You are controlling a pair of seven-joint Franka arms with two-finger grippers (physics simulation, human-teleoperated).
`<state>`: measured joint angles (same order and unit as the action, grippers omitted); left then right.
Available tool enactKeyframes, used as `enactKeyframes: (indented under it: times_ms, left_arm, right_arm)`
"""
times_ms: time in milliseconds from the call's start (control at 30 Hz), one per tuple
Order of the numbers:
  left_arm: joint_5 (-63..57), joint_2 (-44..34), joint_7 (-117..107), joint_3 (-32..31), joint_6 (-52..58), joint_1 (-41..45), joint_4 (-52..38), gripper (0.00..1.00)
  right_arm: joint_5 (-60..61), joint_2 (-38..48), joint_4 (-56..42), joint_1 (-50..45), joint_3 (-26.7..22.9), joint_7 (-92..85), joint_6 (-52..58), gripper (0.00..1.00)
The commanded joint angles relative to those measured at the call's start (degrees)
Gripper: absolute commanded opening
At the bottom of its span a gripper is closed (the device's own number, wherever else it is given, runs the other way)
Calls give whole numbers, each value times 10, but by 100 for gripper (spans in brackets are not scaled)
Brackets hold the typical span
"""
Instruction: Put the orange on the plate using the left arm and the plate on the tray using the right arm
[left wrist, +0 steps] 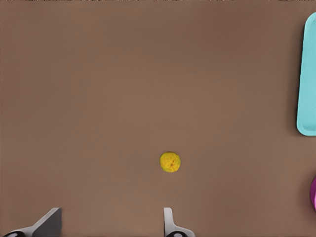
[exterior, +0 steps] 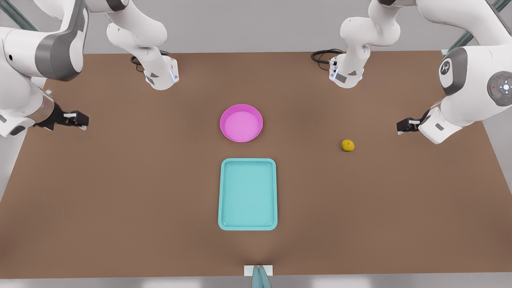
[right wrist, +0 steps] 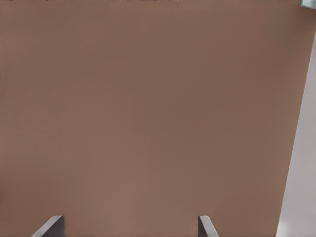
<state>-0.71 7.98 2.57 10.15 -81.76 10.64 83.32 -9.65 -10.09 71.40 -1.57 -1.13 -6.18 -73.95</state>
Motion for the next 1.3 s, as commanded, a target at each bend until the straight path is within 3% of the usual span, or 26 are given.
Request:
enactKeyframes:
  times_ms: [0,67,100,233,367,733,1267]
  left_arm:
    - [-3,-1,13,0,-16,-2,0,100]
    - [17,4,7,0,-37,-3,8,100]
    - [19,-6,6,5,-131,-3,110,100]
    - [20,55,8,5,-366,3,344,100]
    - [19,58,9,6,-497,8,446,100]
    - [27,76,10,-6,-557,40,494,100]
    - [51,82,4,-7,-554,67,513,100]
  right_arm:
    - [2,1,0,0,0,-30,-24,100]
    - [2,0,1,0,0,-30,-24,100]
    - [2,0,1,1,0,-30,-24,100]
    - [2,-1,2,1,0,-31,-24,100]
    - [2,2,9,0,0,-30,-24,100]
    - [6,2,17,0,0,-31,-24,100]
    - [10,2,25,2,-1,-31,-25,100]
